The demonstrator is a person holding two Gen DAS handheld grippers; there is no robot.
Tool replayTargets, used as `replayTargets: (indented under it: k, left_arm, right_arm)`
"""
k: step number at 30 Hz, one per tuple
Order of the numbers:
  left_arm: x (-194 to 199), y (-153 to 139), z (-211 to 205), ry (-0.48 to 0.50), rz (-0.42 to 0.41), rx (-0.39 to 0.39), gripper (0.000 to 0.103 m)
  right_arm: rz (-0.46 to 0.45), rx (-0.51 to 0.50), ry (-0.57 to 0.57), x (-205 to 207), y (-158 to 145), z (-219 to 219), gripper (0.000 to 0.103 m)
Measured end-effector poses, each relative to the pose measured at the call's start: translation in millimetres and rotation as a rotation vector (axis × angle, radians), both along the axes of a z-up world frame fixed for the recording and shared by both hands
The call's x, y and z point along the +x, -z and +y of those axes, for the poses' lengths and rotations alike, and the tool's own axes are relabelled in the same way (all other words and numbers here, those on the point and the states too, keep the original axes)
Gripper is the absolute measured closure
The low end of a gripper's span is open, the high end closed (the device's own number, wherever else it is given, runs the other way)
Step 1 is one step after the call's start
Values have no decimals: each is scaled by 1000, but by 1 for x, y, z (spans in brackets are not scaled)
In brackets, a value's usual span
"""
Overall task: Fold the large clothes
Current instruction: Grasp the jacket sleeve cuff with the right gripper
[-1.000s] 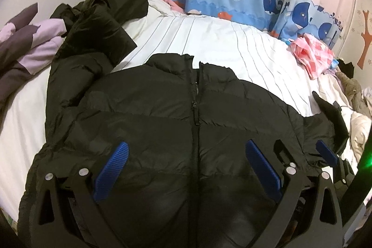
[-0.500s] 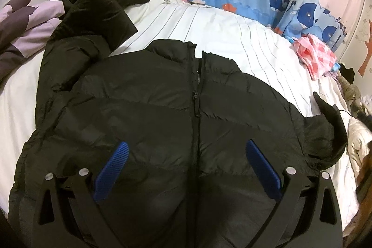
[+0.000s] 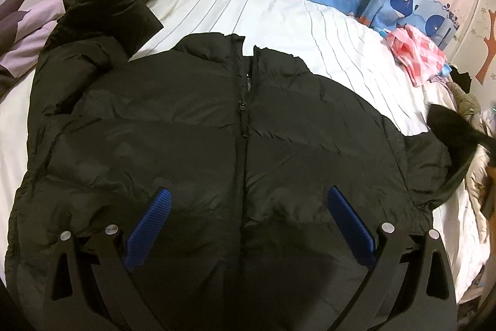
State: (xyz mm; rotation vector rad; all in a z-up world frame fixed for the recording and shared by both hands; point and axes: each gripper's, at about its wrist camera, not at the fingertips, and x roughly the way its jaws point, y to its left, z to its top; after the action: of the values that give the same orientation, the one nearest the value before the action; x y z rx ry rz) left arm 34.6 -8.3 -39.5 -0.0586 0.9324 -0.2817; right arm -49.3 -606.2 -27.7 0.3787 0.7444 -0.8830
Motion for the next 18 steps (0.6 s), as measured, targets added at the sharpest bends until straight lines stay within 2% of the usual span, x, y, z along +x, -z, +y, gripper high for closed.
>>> replayTargets:
  k: [2,4,5,7,11,15,18]
  left_arm:
    - [-1,1,0,6,2,0,6]
    - [-2,2,-1,8,7,0,6]
    - [-1,3,-1,7,9,2,6]
    - [0,6,-1,5,19,2,6]
    - [5,13,2,-5,50,-18,6]
    - [4,15,1,-3,60,-23,6]
    - [3,14,1,2,56,-24,6]
  right_arm:
    - [-212,242,120,-70,17,-35,7]
    - [-325,410,156,-119,46,-55,7]
    - [-343,442,138,-131,51,-58,7]
    - [-352,476,71,-149,66,-55,7]
    - [-392,497,-32,-155,68,-45,7]
    - [-435,575,10,-142,75,-50,7]
    - [-408,543,-20,-127,77,-55,8]
